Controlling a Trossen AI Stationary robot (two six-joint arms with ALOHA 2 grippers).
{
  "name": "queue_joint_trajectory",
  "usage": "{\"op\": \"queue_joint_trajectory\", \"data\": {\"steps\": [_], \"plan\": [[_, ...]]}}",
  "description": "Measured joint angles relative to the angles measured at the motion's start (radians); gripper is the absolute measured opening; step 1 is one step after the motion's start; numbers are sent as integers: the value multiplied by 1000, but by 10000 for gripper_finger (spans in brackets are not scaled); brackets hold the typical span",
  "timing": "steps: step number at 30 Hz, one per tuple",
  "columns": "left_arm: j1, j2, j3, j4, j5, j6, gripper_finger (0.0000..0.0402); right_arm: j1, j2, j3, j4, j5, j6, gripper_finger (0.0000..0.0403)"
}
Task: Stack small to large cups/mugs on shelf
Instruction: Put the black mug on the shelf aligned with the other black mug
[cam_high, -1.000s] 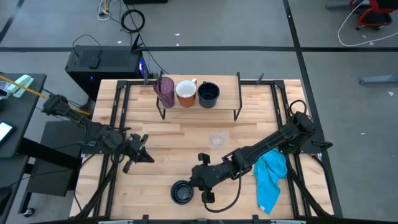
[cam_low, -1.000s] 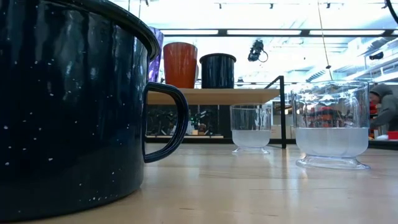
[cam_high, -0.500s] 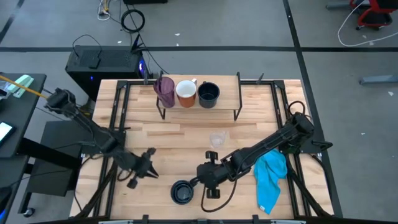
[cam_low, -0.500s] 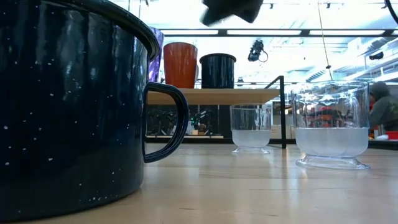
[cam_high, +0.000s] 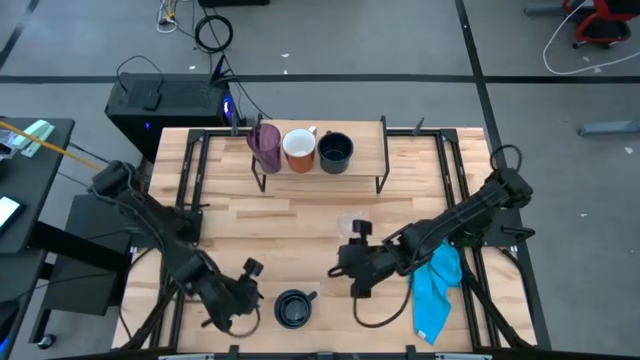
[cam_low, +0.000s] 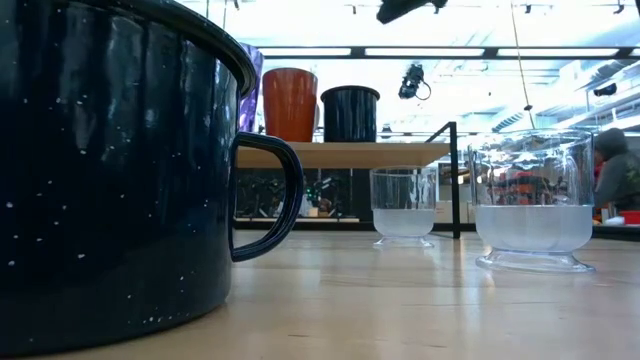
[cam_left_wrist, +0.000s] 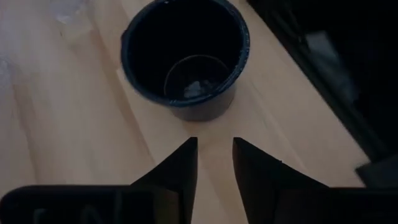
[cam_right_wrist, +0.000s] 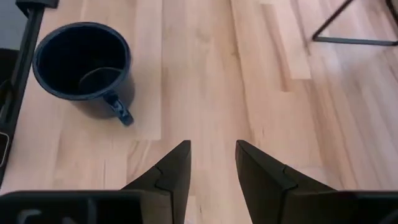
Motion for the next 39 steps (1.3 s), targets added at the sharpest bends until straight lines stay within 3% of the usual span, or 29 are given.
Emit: {"op": "queue_joint_trajectory", "data": {"steps": [12, 23, 30, 39], "plan": [[-27, 271, 315, -184, -46, 306, 161, 0, -286, -253, 116, 59, 83, 133], [14, 466, 537, -407, -43, 399, 163, 0, -360, -387, 267, 58, 90, 133], [33, 507, 563, -429, -30, 418, 127, 0, -354, -387, 288, 58, 79, 133], [61, 511, 564, -432, 9, 417, 34, 0, -354, -387, 297, 58, 74, 125]]}}
